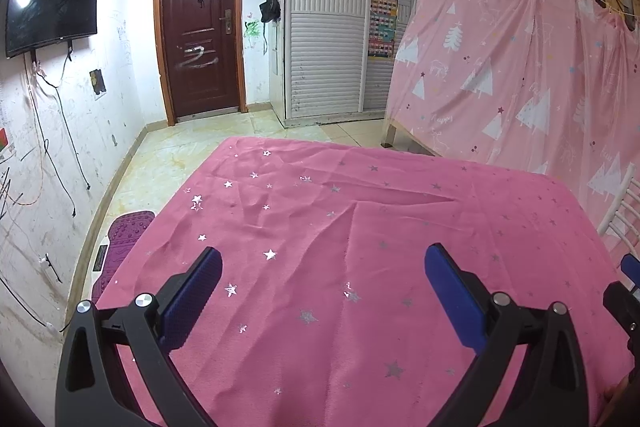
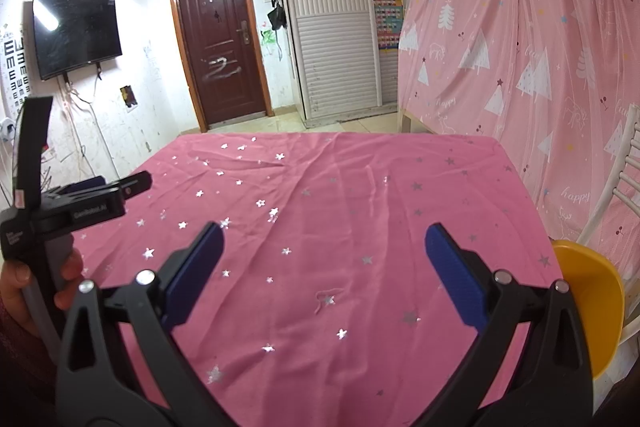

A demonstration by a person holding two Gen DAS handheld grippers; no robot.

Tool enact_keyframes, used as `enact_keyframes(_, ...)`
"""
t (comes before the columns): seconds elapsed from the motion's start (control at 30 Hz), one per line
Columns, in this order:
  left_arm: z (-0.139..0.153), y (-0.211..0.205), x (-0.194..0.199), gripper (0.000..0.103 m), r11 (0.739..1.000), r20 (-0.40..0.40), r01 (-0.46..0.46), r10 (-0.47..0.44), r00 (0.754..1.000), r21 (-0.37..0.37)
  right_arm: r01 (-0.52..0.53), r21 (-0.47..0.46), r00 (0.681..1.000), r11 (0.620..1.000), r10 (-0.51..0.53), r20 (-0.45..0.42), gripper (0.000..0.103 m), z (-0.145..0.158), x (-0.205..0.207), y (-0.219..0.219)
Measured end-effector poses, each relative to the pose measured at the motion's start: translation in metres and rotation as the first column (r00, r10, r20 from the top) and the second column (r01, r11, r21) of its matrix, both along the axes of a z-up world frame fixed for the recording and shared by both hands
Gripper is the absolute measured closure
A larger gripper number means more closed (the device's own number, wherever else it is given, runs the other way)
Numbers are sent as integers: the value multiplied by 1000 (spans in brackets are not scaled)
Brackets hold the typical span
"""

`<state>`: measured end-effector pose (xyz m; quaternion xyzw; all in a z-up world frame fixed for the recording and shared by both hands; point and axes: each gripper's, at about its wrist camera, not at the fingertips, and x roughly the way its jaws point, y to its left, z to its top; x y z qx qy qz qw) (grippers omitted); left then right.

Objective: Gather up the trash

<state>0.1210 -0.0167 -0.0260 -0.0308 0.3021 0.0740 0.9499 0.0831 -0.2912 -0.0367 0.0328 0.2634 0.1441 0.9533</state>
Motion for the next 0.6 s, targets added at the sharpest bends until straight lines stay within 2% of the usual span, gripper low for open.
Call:
enact_keyframes(0.13, 1, 1, -1, 8, 1000, 14, -18, 18, 1000, 0, -1, 0, 1000, 1000, 1, -2, 6, 0, 0, 0)
enact_keyframes(0.6, 2, -2, -2, 8, 1000, 10, 8, -8, 1000, 13, -2, 1, 1000, 1000, 2, -5, 6, -3, 1, 0)
